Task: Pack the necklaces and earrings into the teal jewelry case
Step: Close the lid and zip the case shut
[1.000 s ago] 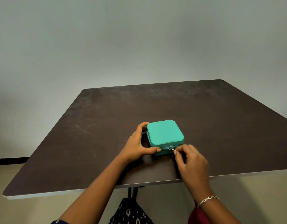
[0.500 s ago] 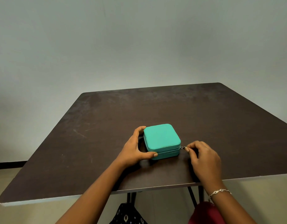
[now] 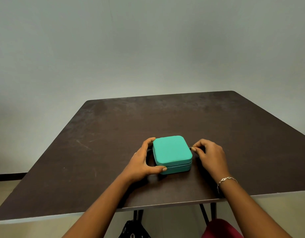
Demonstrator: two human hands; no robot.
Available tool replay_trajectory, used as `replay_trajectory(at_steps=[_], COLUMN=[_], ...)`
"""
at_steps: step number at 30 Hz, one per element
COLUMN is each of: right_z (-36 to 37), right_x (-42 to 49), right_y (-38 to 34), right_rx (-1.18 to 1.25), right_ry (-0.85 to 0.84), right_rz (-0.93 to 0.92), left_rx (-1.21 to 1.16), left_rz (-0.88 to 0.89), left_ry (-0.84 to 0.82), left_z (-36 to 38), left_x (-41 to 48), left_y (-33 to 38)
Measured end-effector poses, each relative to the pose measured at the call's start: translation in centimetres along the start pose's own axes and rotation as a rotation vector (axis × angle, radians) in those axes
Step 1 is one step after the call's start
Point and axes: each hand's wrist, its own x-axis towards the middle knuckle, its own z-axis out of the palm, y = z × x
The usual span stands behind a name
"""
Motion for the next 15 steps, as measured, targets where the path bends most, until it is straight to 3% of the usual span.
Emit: replay_trajectory(at_steps=[15], right_z=[0.9], right_x=[4.6], right_y=[-0.2], right_rx=[0.196], right_ry=[-0.170], right_rz=[-0.056], left_rx=[0.030], left_rz=[-0.003], left_ry=[0.007], left_z=[0.0], left_x=[0.3], left_y=[-0.7])
